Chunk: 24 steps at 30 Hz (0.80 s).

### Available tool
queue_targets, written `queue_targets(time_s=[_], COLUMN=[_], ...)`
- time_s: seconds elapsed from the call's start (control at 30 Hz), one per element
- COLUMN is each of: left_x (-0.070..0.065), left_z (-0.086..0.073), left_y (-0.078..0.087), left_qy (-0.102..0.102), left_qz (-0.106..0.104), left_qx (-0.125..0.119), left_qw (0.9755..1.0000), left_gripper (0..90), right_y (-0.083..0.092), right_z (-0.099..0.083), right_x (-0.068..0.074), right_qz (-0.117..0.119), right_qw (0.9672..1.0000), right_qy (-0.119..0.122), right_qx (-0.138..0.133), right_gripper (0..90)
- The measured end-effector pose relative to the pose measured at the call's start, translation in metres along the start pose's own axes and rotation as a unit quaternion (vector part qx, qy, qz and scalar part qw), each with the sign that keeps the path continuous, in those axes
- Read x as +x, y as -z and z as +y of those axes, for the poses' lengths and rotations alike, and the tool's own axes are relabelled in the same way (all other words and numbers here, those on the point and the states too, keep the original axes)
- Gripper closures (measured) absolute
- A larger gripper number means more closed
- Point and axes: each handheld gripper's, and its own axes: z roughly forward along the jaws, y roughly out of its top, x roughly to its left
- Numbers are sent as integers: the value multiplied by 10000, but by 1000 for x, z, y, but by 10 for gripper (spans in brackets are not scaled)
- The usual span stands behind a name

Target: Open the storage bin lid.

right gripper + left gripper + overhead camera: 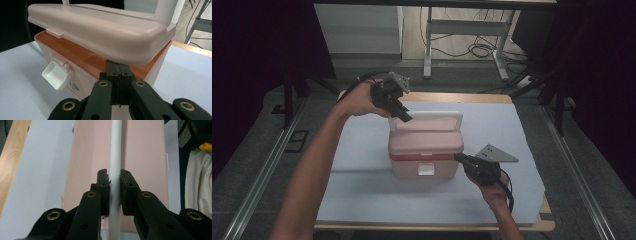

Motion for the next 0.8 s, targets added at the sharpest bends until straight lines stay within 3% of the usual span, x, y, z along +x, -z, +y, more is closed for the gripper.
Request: queue_targets(time_s=[0.07,0.23,0.4,0.57,0.8], left_x=[0,1,0,-1,-7], left_z=[-1,-4,-10,-23,-42], left_y=[0,8,15,24,35], left_qy=[19,86,248,480,608], left_qz=[94,490,706,877,915], left_qx=[-33,-258,-296,-493,-596], left_qw=[9999,9984,9968,9938,9922], left_gripper=[775,591,429,378,357], right_y=[0,0,0,1,1], right_z=[0,0,0,1,1], right_x=[0,0,0,0,0], right_qz=[-11,-30,-21,-22,-12], right_qw=[10000,10000,10000,10000,10000], right_qy=[17,18,29,46,35], right_qx=[-1,-2,1,-5,1], right_gripper=[899,899,899,899,899])
